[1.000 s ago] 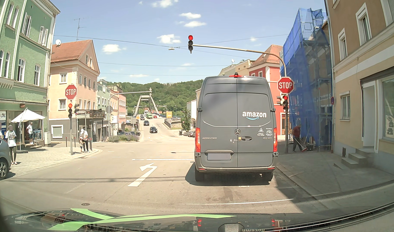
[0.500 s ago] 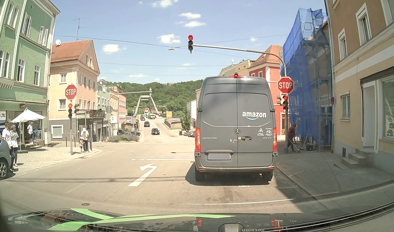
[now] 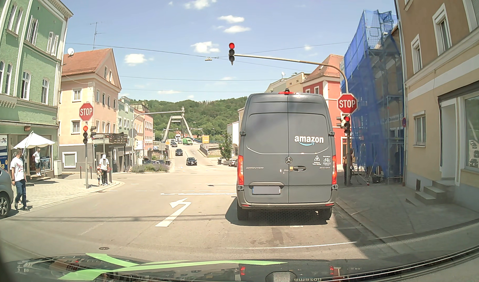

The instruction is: Follow the waypoints while adhering to traffic rules and regulations

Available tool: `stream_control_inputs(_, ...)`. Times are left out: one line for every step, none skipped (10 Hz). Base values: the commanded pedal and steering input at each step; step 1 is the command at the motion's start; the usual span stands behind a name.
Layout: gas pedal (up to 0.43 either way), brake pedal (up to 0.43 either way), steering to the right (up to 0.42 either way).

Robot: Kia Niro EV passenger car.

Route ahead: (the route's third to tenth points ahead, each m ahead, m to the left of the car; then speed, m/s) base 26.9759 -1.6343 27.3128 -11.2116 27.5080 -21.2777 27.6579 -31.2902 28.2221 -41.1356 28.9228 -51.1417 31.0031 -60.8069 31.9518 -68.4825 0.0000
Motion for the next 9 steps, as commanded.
stream_control_inputs(0.000,0.360,0.032)
stream_control_inputs(0.000,0.360,0.032)
stream_control_inputs(0.000,0.360,0.032)
stream_control_inputs(0.000,0.360,0.032)
stream_control_inputs(0.000,0.360,0.032)
stream_control_inputs(0.000,0.360,0.032)
stream_control_inputs(0.000,0.360,0.032)
stream_control_inputs(0.000,0.360,0.032)
stream_control_inputs(0.000,0.360,0.032)
